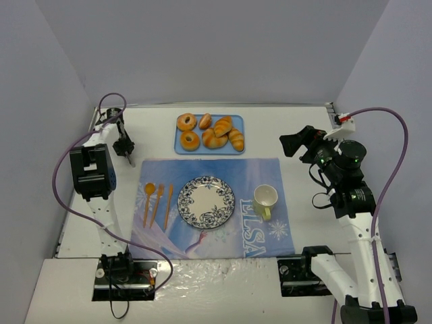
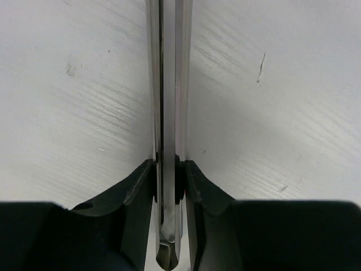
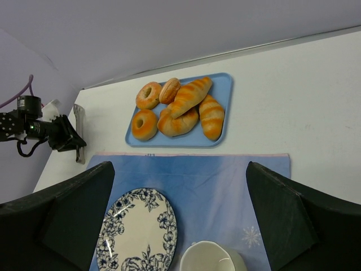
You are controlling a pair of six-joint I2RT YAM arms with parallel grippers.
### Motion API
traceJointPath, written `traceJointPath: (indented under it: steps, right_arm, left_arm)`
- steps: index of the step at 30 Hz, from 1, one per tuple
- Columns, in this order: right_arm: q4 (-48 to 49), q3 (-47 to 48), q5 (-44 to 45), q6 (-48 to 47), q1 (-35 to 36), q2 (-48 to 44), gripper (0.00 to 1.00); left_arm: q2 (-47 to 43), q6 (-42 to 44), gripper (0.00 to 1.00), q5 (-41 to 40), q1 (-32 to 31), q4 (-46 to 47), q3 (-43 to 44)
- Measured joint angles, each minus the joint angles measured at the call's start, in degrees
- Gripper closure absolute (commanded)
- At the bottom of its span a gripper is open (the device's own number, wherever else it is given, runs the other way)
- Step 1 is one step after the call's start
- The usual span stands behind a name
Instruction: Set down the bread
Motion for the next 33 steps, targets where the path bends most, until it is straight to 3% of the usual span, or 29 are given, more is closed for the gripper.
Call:
traceJointPath:
  steps: [7, 12, 21, 33]
  right_arm:
    - [-0.02, 0.0, -0.02, 0.24, 0.0, -0.35, 0.0]
    - [-0.04, 0.0, -0.05, 0.41, 0.0, -0.58, 0.0]
    - [-0.04, 0.0, -0.41, 0.85, 0.04, -0.75, 0.0]
    - [-0.13, 0.07, -0.42, 0.85, 0.26, -0.95, 0.0]
  left_arm:
    - [-4.66, 0.27, 0.7, 0.3, -0.87, -2.85, -2.03]
    - [-12.61, 1.75, 0.63, -2.2, -4.11, -4.81, -1.95]
    - [-22.31, 4.27, 0.6, -5.92, -11.7, -7.52, -1.47]
    - [-24.97, 7.74, 0.58, -5.81, -20.19, -12.35, 1.31]
